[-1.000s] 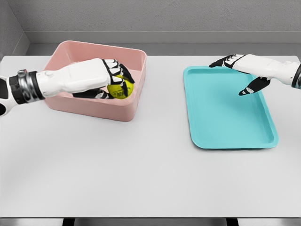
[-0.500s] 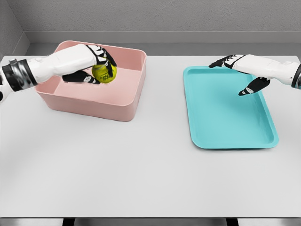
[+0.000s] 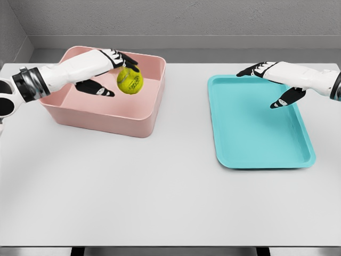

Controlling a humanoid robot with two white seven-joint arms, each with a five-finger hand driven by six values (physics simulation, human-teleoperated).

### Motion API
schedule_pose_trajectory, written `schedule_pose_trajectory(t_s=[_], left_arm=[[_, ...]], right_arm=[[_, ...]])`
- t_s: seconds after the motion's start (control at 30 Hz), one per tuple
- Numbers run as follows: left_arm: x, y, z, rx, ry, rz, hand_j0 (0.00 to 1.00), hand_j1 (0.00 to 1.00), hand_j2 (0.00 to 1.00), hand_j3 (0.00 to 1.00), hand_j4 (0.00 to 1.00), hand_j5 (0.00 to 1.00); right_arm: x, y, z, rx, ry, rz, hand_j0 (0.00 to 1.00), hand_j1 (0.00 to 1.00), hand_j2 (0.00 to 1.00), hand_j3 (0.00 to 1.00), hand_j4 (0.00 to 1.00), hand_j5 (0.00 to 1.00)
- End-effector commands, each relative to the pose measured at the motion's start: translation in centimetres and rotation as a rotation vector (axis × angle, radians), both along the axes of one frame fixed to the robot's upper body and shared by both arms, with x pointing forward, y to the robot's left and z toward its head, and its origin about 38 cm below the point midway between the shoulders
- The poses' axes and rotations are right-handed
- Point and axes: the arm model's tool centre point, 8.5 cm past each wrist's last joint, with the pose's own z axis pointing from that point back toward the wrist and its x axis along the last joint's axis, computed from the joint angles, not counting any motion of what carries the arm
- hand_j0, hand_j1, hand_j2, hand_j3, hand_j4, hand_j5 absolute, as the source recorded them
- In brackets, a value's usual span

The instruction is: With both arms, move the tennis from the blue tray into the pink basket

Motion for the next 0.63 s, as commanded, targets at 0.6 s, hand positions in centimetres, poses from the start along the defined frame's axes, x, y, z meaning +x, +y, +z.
schedule_pose_trajectory(t_s=[0.6], left_arm=[[-8.6,6.0,4.5,0.109,-0.047,-0.049,1.00,1.00,1.00,1.00,1.00,1.00]], right_arm=[[0.0,0.1,0.2,0.009,-0.002,0.000,1.00,1.00,1.00,1.00,1.00,1.00]])
